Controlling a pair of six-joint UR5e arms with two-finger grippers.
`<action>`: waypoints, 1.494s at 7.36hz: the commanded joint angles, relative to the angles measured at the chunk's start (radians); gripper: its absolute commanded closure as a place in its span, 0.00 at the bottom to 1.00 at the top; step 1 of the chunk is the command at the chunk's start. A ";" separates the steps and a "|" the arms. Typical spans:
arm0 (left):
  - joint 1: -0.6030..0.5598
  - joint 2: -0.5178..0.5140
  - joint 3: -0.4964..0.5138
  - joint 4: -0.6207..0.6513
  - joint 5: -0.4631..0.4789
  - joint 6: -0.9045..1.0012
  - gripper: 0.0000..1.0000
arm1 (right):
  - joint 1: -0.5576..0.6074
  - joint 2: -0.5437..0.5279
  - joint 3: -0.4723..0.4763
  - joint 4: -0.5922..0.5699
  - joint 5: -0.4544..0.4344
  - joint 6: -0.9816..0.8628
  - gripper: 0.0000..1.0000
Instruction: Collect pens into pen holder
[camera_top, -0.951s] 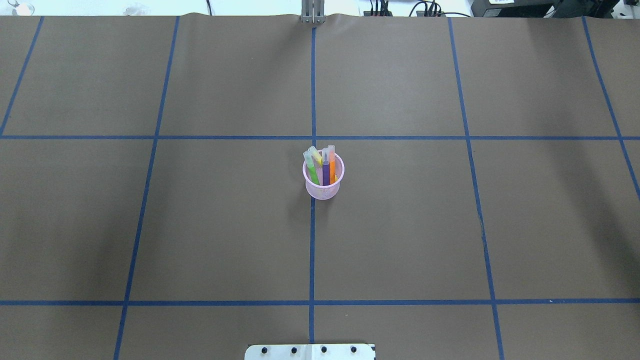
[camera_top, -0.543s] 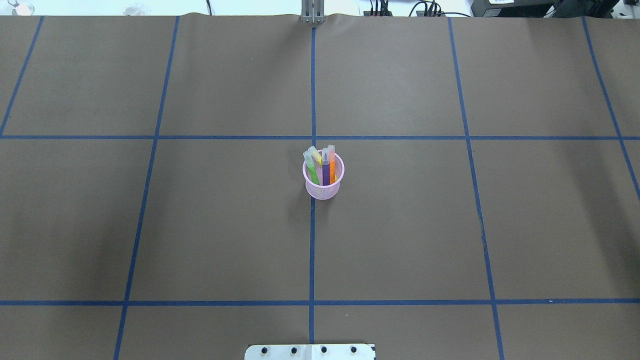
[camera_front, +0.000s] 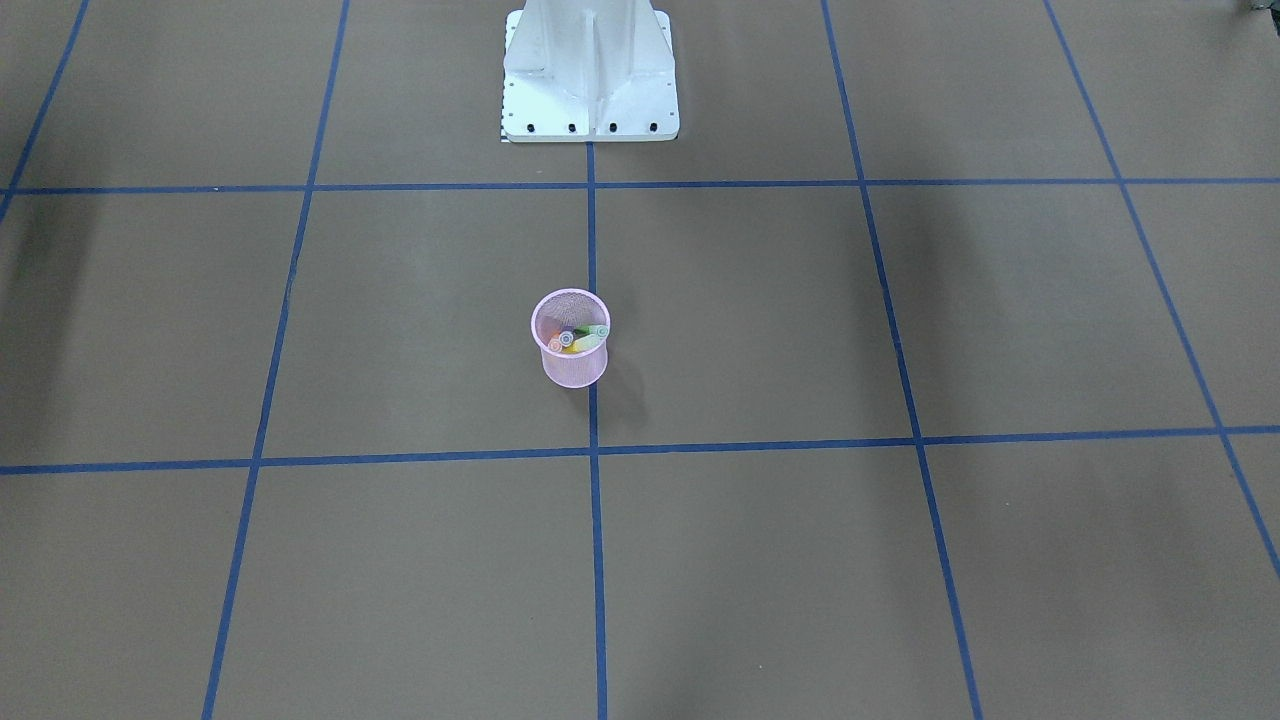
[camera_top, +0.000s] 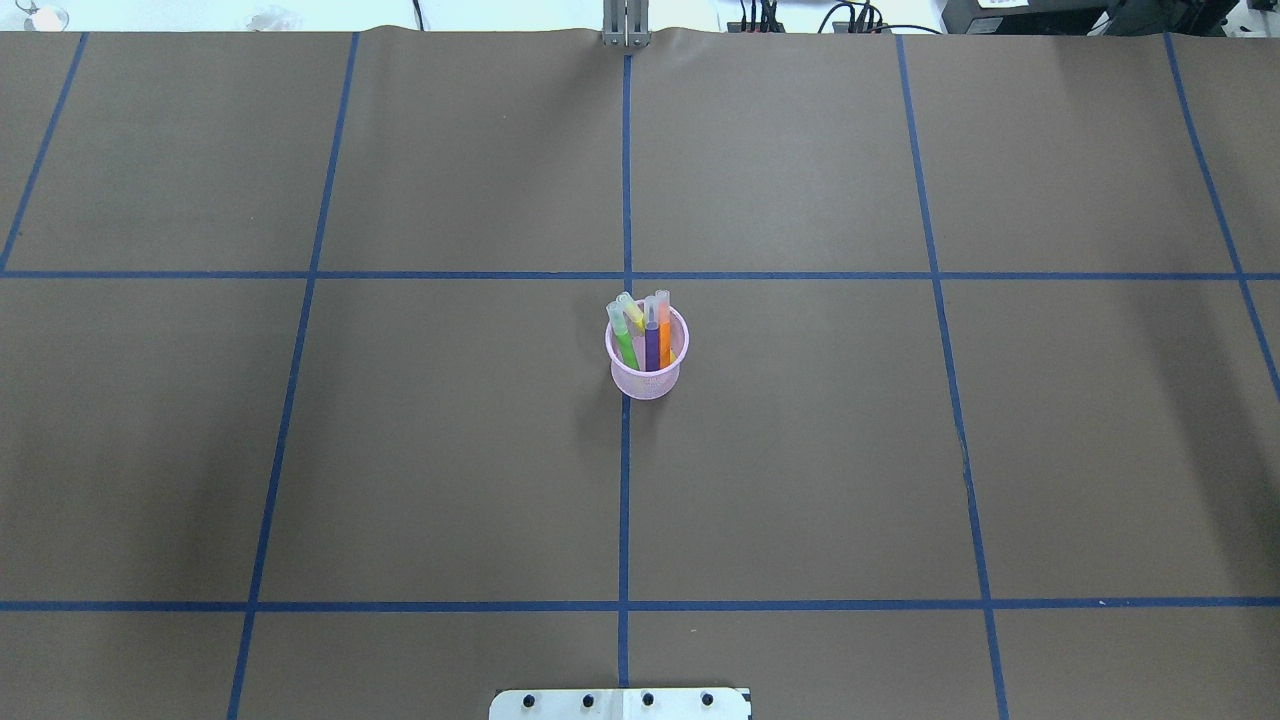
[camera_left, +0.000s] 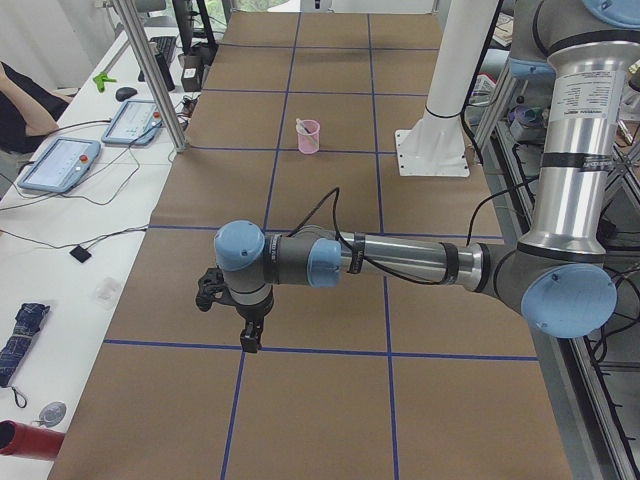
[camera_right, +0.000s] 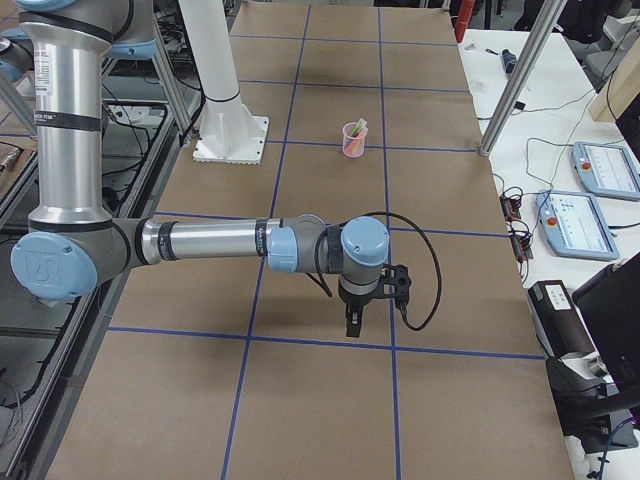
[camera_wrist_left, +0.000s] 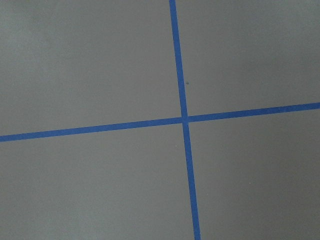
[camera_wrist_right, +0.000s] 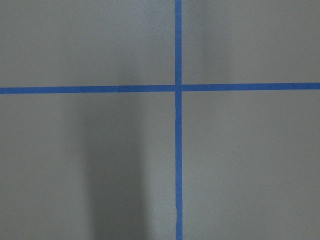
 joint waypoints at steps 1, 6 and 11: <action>0.000 0.000 0.030 -0.004 0.000 0.000 0.00 | 0.001 -0.001 0.000 0.000 0.000 0.003 0.01; 0.000 0.000 0.050 -0.008 -0.002 0.000 0.00 | 0.001 0.005 0.000 0.000 0.000 0.004 0.01; 0.000 0.000 0.056 -0.008 0.000 0.000 0.00 | 0.001 0.011 -0.002 0.000 0.002 0.004 0.01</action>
